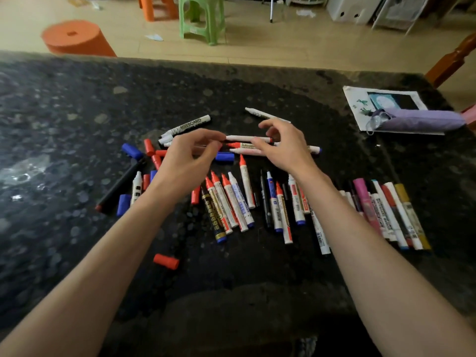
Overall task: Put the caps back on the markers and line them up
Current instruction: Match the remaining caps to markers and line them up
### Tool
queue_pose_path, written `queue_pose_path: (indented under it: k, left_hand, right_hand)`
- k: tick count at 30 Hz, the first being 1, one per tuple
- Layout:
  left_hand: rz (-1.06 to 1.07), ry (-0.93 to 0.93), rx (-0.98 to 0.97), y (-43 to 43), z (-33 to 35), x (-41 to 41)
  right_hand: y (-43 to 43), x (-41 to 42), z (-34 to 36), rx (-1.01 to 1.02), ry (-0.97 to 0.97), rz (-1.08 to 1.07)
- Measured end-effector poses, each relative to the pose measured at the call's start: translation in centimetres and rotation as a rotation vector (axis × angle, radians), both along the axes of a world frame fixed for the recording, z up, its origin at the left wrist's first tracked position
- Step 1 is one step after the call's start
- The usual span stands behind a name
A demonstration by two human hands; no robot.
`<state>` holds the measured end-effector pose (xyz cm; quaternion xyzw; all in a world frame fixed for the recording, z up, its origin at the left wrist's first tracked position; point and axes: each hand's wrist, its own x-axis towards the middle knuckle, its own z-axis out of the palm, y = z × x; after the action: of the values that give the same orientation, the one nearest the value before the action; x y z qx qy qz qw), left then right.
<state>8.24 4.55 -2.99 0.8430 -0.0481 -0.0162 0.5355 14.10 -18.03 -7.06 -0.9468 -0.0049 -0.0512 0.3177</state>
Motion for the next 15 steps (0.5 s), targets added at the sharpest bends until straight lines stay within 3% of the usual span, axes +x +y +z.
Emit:
queue_pose_path:
  k: [9,12,15]
  left_hand:
    - [-0.003,0.014,0.011,0.6,0.2,0.0]
    - [-0.01,0.025,0.033,0.7,0.1,0.0]
    - [-0.015,0.037,0.04,0.7,0.0,-0.1]
  right_hand:
    - [0.0,7.1,-1.6,-0.287,-0.036,-0.195]
    - [0.0,8.4,-2.4,-0.339,0.03,-0.299]
    - [0.3,8.5,-2.3,-0.375,-0.028,-0.319]
